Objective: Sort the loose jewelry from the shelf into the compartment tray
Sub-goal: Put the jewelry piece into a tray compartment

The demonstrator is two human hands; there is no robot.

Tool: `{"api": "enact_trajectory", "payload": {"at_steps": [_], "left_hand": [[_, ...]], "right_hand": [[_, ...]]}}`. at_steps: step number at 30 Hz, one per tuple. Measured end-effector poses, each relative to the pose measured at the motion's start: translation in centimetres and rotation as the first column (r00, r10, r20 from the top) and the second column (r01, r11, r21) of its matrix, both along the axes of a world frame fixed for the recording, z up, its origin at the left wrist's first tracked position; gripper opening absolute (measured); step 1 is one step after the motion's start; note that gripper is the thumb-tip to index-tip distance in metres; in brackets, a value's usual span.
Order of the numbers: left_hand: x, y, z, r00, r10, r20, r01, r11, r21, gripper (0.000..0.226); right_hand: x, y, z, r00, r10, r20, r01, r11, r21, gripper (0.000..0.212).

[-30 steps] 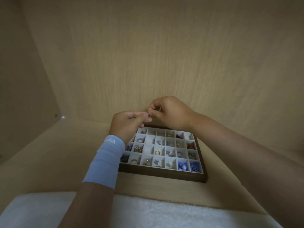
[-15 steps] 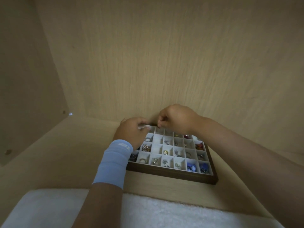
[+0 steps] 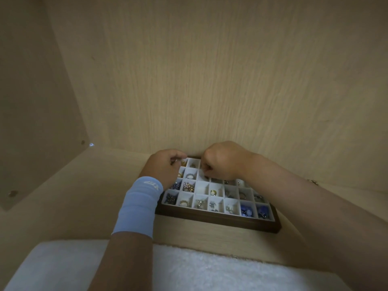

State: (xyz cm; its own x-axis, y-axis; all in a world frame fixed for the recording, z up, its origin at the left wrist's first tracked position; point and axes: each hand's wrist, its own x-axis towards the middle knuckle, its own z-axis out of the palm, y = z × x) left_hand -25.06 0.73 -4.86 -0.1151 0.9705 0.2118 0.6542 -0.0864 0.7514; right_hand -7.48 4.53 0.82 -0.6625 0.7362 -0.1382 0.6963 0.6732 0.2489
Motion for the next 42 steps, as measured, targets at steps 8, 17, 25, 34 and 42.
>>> {"api": "enact_trajectory", "payload": {"at_steps": [8, 17, 25, 34, 42], "left_hand": [[1.0, 0.2, -0.1, 0.995, -0.012, 0.096, 0.010, 1.000, 0.028, 0.011], [2.2, 0.2, 0.2, 0.952, 0.056, 0.302, -0.061, 0.998, 0.005, 0.017], [1.2, 0.7, -1.1, 0.992, 0.057, -0.109, -0.059, 0.998, -0.013, 0.028], [1.0, 0.8, -1.1, 0.991, 0.061, -0.116, -0.062, 0.998, -0.006, 0.032], [1.3, 1.0, -1.3, 0.985, 0.055, -0.161, -0.053, 0.998, 0.016, 0.031]], "right_hand": [[-0.4, 0.9, 0.3, 0.966, -0.036, -0.258, 0.044, 0.999, 0.024, 0.017], [-0.6, 2.0, -0.9, 0.789, -0.139, -0.599, 0.059, 0.987, -0.150, 0.013], [-1.8, 2.6, -2.5, 0.922, -0.187, -0.340, 0.156, 0.981, -0.118, 0.018], [-2.7, 2.9, -2.5, 0.885, -0.261, -0.385, 0.185, 0.957, -0.223, 0.015], [-0.7, 2.9, -1.4, 0.762, -0.386, -0.520, 0.166, 0.893, -0.419, 0.009]]}}
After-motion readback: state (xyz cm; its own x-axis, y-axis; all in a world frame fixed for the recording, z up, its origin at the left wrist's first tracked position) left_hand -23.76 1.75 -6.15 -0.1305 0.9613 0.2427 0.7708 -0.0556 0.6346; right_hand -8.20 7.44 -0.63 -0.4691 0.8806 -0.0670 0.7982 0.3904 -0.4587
